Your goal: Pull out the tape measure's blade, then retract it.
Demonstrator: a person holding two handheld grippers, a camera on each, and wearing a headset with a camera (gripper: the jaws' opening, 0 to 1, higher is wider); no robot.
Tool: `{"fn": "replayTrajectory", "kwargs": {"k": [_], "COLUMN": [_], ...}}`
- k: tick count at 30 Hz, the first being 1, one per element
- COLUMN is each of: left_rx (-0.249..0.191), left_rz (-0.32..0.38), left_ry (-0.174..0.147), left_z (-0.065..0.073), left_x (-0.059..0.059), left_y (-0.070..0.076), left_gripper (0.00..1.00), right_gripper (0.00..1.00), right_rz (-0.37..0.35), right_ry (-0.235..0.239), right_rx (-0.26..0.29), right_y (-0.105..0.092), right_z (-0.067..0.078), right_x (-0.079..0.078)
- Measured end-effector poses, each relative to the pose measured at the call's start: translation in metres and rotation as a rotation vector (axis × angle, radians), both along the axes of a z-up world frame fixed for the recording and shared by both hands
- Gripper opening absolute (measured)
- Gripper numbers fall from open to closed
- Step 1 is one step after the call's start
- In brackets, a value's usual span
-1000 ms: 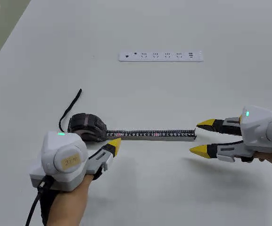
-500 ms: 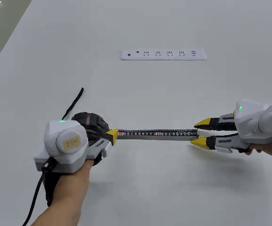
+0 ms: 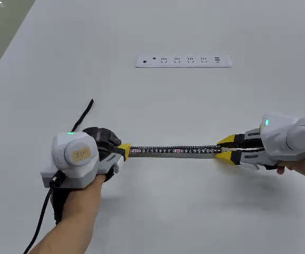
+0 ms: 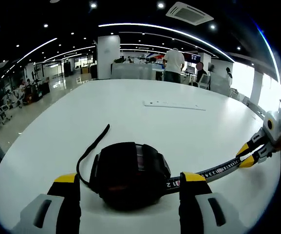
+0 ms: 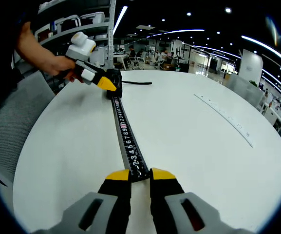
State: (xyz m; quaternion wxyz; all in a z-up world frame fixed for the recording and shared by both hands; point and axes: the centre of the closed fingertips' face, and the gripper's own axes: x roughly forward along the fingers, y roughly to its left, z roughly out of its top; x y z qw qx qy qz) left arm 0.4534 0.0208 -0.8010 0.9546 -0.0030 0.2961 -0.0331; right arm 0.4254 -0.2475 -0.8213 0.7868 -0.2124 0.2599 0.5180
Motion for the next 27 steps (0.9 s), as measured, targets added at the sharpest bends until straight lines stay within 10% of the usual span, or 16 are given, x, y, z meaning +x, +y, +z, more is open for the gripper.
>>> {"fn": "replayTrajectory", "kwargs": {"k": [27], "left_rx": [0.006], "left_rz": [0.020], "left_ry": [0.045], "left_z": [-0.0010], "left_x": [0.0060], "left_y": [-0.0007], "left_gripper": [0.63], "right_gripper": [0.12], "right_rz": [0.016], "right_ry": [-0.023], "right_rx": [-0.032], "right_y": [-0.0016], "right_z": [-0.0004], "right_x": [0.0006]}}
